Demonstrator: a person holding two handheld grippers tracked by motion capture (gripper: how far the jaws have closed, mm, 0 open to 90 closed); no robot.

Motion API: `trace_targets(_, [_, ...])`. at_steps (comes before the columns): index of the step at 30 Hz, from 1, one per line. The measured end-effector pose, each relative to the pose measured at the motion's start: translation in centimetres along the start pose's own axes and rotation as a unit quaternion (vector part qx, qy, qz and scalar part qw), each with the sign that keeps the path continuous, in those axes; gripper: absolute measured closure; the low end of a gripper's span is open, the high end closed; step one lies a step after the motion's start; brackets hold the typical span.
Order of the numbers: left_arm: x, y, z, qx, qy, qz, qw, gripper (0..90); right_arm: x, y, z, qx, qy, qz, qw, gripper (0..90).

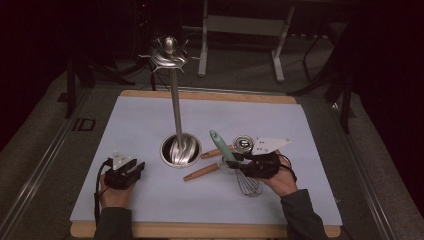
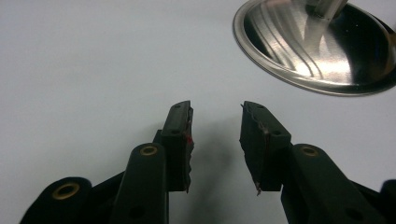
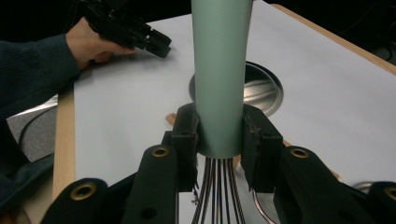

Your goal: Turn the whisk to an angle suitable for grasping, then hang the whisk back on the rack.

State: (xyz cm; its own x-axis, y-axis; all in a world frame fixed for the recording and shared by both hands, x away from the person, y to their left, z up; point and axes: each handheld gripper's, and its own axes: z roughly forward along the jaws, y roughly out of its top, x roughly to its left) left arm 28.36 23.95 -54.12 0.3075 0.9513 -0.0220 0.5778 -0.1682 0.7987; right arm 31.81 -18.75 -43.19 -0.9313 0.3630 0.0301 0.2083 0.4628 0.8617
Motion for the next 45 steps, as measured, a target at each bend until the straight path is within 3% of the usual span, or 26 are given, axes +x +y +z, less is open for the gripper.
trace_targets(9, [0.0,0.0,0.0,0.000,0.000,0.000,1.0000,63.8,0.7,0.8,0.4,-0.016,-0.006,-0.006,0.9998,69.5])
trace_targets(14, [0.0,0.0,0.0,0.000,0.000,0.000,1.0000,63.8,1.3,1.2,0.4,-0.037,-0.037,-0.011,0.9986,69.5])
trace_targets(19, [0.0,0.0,0.0,0.001,0.000,0.000,1.0000,63.8,1.7,1.6,0.3,-0.049,-0.049,-0.013,0.9975,69.5])
trace_targets(45, [0.0,0.0,0.0,0.000,-0.001,-0.001,1.0000,63.6,2.6,5.0,0.3,-0.091,-0.057,-0.036,0.9936,69.5])
